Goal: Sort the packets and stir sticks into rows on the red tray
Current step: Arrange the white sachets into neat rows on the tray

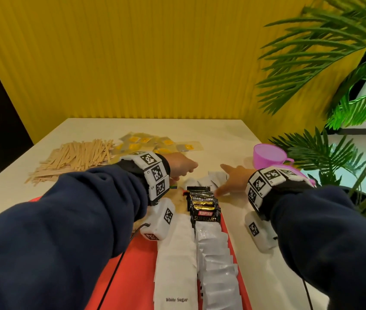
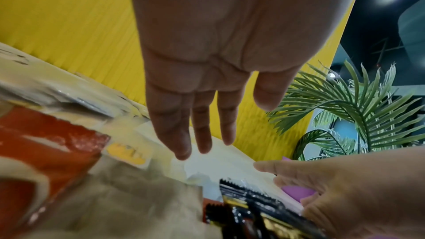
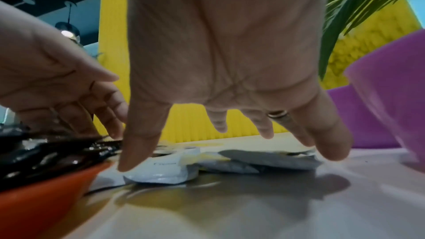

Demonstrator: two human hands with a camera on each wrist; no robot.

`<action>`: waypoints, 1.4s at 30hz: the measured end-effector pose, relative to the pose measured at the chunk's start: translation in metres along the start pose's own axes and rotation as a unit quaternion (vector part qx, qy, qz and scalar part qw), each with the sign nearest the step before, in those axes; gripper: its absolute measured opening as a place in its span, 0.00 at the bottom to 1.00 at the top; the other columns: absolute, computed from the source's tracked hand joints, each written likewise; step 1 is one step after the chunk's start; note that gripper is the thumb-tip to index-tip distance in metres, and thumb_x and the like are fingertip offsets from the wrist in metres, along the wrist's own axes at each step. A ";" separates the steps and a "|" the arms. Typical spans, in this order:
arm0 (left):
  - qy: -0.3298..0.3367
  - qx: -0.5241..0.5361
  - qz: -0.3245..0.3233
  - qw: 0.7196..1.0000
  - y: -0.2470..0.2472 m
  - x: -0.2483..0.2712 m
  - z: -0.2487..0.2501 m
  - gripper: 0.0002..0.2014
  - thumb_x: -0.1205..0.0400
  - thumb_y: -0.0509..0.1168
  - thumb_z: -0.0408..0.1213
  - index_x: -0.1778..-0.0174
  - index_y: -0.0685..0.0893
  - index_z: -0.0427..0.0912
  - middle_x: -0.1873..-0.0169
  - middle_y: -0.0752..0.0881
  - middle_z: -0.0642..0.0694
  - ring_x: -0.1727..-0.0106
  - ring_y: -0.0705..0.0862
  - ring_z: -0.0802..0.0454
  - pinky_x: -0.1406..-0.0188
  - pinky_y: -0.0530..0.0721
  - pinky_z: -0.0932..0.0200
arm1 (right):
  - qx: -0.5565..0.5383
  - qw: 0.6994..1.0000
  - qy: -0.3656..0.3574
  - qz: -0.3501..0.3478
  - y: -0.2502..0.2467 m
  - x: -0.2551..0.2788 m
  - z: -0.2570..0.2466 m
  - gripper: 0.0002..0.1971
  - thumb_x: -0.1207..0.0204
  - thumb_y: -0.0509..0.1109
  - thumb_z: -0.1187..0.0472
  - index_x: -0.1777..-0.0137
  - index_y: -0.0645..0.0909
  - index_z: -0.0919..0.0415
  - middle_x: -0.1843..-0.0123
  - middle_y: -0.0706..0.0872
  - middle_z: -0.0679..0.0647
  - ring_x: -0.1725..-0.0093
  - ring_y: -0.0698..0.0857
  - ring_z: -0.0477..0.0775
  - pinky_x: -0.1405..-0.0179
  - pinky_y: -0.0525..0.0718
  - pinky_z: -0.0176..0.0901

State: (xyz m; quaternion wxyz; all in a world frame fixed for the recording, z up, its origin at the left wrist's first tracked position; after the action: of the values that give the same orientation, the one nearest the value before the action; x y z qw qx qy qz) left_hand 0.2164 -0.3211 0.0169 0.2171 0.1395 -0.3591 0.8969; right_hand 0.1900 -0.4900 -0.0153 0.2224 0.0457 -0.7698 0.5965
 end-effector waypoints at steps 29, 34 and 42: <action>-0.051 -0.115 -0.094 0.987 0.008 -0.020 -0.006 0.34 0.17 0.41 0.63 0.46 0.82 0.40 0.68 0.79 0.47 0.69 0.72 0.54 0.70 0.71 0.63 | 0.124 0.989 -0.077 0.022 0.001 -0.033 -0.034 0.29 0.23 0.68 0.47 0.24 0.63 0.49 0.31 0.70 0.58 0.34 0.75 0.61 0.38 0.74 0.50; -0.041 -0.123 -0.111 0.985 0.014 -0.022 -0.001 0.33 0.16 0.40 0.62 0.45 0.82 0.40 0.67 0.79 0.47 0.68 0.74 0.54 0.67 0.71 0.62 | 0.145 0.986 -0.082 0.019 -0.004 -0.033 -0.033 0.26 0.23 0.68 0.53 0.27 0.66 0.54 0.35 0.76 0.57 0.40 0.79 0.58 0.47 0.73 0.45; -0.001 -0.047 -0.076 0.996 0.006 -0.023 0.005 0.27 0.16 0.43 0.61 0.42 0.79 0.45 0.59 0.82 0.50 0.57 0.80 0.52 0.57 0.75 0.57 | 0.093 0.993 -0.073 -0.006 -0.009 -0.037 -0.028 0.10 0.31 0.74 0.65 0.53 0.78 0.56 0.64 0.82 0.51 0.69 0.81 0.50 0.71 0.78 0.38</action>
State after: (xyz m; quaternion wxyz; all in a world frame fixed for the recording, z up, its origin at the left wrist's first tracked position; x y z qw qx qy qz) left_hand 0.2342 -0.3356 0.0074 0.2907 0.1572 -0.3897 0.8596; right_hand 0.2343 -0.4733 -0.0166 0.1644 0.1142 -0.7245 0.6596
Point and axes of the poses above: each hand's wrist, its own x-axis away from the middle knuckle, its own y-axis out of the palm, z = x × y, the point moved 3 cm from there along -x, towards the middle knuckle
